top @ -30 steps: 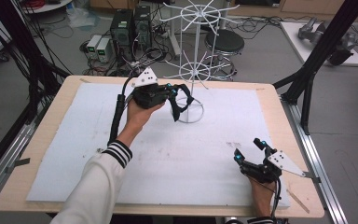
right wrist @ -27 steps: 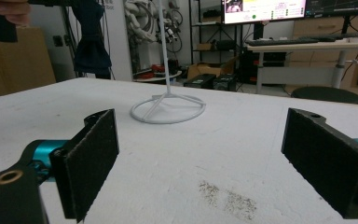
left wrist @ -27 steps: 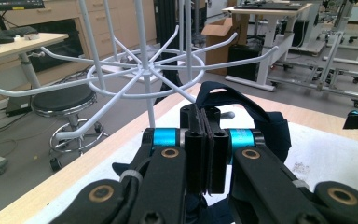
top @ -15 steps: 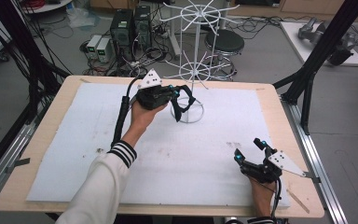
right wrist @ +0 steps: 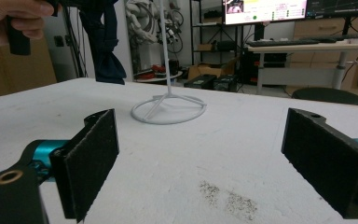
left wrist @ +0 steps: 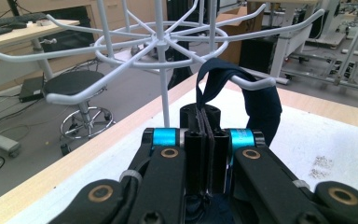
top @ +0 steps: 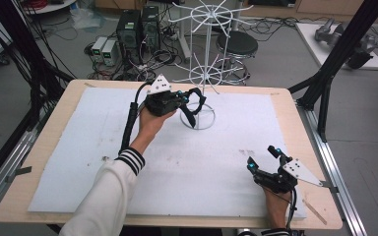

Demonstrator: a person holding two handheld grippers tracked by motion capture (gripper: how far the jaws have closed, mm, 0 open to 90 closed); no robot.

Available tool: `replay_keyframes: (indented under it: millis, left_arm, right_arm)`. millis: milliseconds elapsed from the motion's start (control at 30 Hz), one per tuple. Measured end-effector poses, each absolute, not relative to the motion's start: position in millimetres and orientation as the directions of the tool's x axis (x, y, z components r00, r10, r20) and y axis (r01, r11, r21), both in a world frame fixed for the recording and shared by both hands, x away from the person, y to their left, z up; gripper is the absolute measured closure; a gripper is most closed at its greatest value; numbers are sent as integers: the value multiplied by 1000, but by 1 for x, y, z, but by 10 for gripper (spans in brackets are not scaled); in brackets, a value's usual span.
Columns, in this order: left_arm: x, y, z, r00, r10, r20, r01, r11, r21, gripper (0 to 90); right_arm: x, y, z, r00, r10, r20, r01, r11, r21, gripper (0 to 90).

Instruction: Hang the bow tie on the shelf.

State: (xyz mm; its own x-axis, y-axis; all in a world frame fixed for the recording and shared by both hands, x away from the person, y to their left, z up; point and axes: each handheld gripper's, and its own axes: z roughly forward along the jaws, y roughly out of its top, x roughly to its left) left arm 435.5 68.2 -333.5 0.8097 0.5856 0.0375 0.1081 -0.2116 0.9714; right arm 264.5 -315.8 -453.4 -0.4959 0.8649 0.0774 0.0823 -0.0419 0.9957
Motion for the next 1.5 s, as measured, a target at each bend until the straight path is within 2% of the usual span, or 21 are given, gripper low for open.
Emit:
replay_keyframes:
  millis: [67,100,133,167,200,267,333,367,467,633,833,1100,1333,1500]
  left_arm:
    - [435,67,-335,807,589,46,108,-223,969,864]
    - [435,66,-336,800,598,48,113,-230,967,816]
    - [436,65,-338,794,606,41,126,-231,965,739]
    - [437,64,-340,784,619,37,141,-237,961,515]
    - [438,63,-342,777,629,22,156,-226,962,515]
    - [440,64,-347,766,642,-16,191,-204,960,280]
    - [439,67,-351,768,641,-7,169,-193,967,205]
    - [438,69,-352,769,639,-6,165,-190,968,139]
    - [432,78,-356,777,630,13,142,-196,970,137]
    - [405,109,-366,775,632,1,101,-125,987,138]
    - [365,165,-385,757,654,20,58,-98,993,138]
    - [324,241,-418,674,739,0,58,-54,997,138]
    - [297,277,-444,608,794,-21,38,-3,999,138]
    - [288,286,-454,590,807,-39,12,40,999,138]
  right_arm:
    - [265,-316,-453,-495,865,77,82,-42,996,101]
    - [264,-316,-453,-494,866,80,86,-43,995,101]
    - [265,-316,-453,-495,865,77,81,-42,996,101]
    - [265,-316,-453,-496,864,84,84,-48,995,101]
    - [265,-316,-453,-496,864,84,84,-48,995,101]
    - [265,-317,-453,-495,865,83,82,-49,995,101]
    - [265,-317,-453,-495,865,82,81,-49,996,101]
    - [265,-316,-453,-495,865,84,83,-49,995,101]
    - [265,-317,-453,-495,865,81,80,-47,996,101]
    - [264,-315,-453,-492,868,70,77,-36,996,101]
    - [264,-315,-453,-491,869,69,75,-37,996,101]
    - [264,-315,-453,-493,867,74,76,-41,996,101]
    - [264,-315,-453,-490,869,70,75,-38,996,101]
    - [264,-315,-453,-492,868,65,75,-32,997,101]
